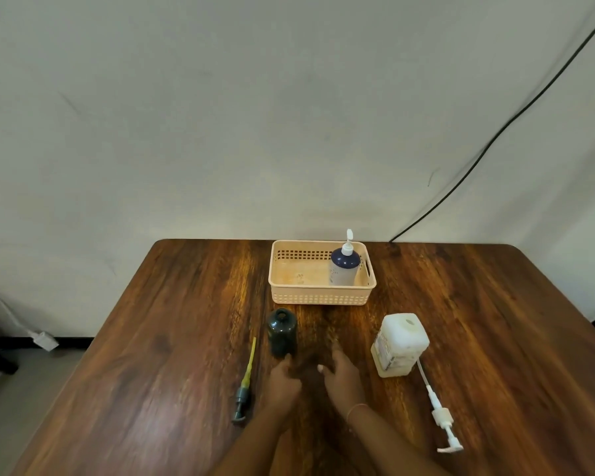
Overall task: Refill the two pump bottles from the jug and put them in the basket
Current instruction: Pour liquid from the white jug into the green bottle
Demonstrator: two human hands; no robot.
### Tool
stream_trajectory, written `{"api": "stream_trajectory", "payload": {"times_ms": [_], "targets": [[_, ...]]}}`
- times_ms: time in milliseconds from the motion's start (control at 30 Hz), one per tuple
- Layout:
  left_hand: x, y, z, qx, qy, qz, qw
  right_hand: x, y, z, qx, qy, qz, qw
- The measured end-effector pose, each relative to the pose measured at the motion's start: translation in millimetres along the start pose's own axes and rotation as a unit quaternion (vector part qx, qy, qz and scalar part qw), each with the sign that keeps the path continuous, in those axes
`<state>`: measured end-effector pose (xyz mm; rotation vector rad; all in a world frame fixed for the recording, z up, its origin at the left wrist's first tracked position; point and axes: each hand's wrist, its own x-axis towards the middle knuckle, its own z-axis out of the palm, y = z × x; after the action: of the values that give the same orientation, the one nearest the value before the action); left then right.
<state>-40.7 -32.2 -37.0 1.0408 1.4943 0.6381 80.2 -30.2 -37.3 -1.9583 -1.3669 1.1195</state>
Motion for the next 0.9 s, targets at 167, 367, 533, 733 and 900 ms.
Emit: {"api": "stream_trajectory", "payload": {"times_ms": [167,367,533,733,900], "targets": [[8.9,7.8,-24.5,-0.006,0.08,0.008,0.997,4.5,-36.8,6.1,0.017,-0.059,-0.018,0.998],[25.1,26.0,-45.2,0.037,0.076,0.026,0.996,15.0,-69.0,7.8,0.028,-0.069,-0.021,0.997],[33.0,24.8,-44.2,0.036,0.054,0.057,0.996,17.6,-75.5,16.3,0.032,-0.064,-0.02,0.997],[33.4,23.7,-43.6,0.011,0.041,0.072,0.996,18.6,-73.8,18.0,0.038,-0.06,-0.022,0.997],[32.2,28.5,-29.4,-0.007,0.042,0.081,0.996,18.0,-68.9,8.3,0.032,-0.034,-0.031,0.998]]}}
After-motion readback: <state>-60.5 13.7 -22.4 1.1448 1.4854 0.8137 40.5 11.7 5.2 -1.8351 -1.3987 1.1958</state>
